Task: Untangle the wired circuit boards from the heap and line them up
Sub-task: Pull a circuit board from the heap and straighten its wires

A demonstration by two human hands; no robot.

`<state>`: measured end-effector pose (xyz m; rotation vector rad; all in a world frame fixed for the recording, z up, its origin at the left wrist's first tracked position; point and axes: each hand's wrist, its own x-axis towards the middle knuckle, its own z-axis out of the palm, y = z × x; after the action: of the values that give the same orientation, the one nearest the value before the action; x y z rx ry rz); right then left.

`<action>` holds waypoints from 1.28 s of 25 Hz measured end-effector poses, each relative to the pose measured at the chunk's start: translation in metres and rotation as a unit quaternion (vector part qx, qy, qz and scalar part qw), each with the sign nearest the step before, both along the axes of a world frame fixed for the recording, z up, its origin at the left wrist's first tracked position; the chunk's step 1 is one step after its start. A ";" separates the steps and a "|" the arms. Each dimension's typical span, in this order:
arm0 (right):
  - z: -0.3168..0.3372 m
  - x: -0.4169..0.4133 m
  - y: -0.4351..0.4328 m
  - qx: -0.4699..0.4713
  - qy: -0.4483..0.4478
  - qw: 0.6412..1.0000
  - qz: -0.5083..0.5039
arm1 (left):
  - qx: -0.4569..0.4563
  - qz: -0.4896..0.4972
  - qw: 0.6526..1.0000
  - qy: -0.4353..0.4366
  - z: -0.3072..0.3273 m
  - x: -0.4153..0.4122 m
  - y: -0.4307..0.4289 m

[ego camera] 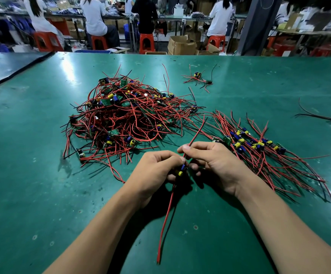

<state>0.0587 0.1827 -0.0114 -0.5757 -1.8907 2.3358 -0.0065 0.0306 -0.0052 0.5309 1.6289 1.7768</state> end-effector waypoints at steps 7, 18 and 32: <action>0.005 -0.006 0.009 -0.096 0.023 0.983 -0.156 | -0.025 -0.034 0.998 0.043 0.003 0.004 0.000; 0.012 -0.002 0.021 -0.281 0.062 0.945 -0.154 | -0.046 -0.036 0.996 0.072 0.001 0.003 -0.001; 0.005 -0.003 0.012 -0.002 -0.007 0.992 -0.129 | 0.059 -0.010 0.990 -0.132 -0.002 -0.008 0.004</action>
<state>0.0561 0.1945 -0.0066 -0.7877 -1.7003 2.1770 -0.0148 0.0345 -0.0073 0.3455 1.3411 1.8501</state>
